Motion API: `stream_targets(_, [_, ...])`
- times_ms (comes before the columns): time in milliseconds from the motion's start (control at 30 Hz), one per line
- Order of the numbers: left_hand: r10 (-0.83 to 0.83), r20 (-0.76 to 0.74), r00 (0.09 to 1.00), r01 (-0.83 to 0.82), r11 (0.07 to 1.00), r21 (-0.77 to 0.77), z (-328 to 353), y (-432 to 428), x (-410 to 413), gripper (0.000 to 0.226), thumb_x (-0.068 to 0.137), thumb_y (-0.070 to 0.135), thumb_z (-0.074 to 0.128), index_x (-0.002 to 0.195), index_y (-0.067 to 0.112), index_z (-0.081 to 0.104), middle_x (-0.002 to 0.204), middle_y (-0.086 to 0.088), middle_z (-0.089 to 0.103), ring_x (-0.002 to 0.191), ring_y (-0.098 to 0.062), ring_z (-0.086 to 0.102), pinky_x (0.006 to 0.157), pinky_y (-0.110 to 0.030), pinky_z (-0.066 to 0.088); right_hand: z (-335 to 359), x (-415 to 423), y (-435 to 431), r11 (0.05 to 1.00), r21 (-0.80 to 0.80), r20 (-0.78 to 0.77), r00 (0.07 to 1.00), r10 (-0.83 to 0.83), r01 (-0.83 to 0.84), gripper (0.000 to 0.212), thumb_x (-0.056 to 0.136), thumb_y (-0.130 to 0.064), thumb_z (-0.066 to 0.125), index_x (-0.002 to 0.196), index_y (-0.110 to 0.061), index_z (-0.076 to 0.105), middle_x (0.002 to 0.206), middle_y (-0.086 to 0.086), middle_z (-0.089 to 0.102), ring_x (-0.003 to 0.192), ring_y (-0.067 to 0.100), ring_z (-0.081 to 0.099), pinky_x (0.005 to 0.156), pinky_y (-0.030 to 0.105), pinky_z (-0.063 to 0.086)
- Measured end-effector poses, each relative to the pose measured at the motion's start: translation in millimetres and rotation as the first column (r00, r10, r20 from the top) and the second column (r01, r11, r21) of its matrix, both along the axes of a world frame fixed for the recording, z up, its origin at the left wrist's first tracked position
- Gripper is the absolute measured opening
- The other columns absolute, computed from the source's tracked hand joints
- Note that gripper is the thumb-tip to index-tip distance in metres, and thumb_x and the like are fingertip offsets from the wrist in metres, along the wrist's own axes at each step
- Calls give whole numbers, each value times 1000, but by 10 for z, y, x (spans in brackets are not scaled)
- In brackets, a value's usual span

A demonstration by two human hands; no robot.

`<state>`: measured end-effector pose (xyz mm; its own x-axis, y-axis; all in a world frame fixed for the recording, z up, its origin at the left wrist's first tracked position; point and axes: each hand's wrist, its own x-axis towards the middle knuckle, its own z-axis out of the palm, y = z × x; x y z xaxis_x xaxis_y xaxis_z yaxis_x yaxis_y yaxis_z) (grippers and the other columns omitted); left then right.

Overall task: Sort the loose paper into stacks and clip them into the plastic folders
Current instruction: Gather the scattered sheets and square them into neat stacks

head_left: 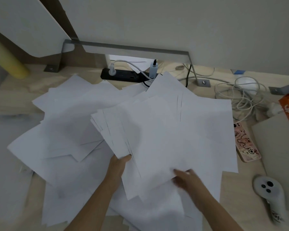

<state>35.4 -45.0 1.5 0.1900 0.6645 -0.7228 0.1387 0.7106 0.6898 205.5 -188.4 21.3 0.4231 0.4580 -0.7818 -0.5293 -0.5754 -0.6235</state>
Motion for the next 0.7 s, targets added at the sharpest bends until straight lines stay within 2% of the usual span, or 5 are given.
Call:
stream_targets(100, [-53,-35,998,55,997,56,12,80,-108,42,86,6,62,127,10,52,112,-1,58,100,-19,54,92,-27,39,21,362,37,994,-108,335,942,5,33,50,83,-15,67,127,-2,46,116,13,52,94,26,54,78,33,43])
stream_targets(200, [-112,-81,990,114,993,23,5,166,-248,39,84,6,63,122,5,56,107,-3,61,92,-21,57,89,-30,43,-46,597,212,979,-184,486,858,168,-87,67,82,-22,69,139,-10,36,141,14,37,122,29,45,99,39,39])
stream_targets(367, [-106,-18,994,105,993,-62,8,214,-300,18,85,19,64,101,10,66,94,-8,69,83,-23,64,71,-30,50,-189,580,591,883,-353,521,719,459,-308,66,82,-29,68,137,-8,40,139,16,38,129,31,37,111,41,30])
stream_targets(633, [-98,5,995,98,995,11,-22,158,-4,37,85,10,65,120,6,58,111,-8,63,93,-21,60,90,-31,46,-347,384,580,741,-435,594,456,663,-511,56,81,-15,64,132,-12,39,129,12,44,119,27,37,82,19,22])
stream_targets(700, [-95,-14,995,96,994,46,6,168,0,36,86,7,63,121,7,56,107,-5,63,90,-20,59,86,-30,46,-355,413,569,761,-400,578,503,642,-511,51,80,-17,66,127,-13,45,125,12,48,115,26,43,87,21,29])
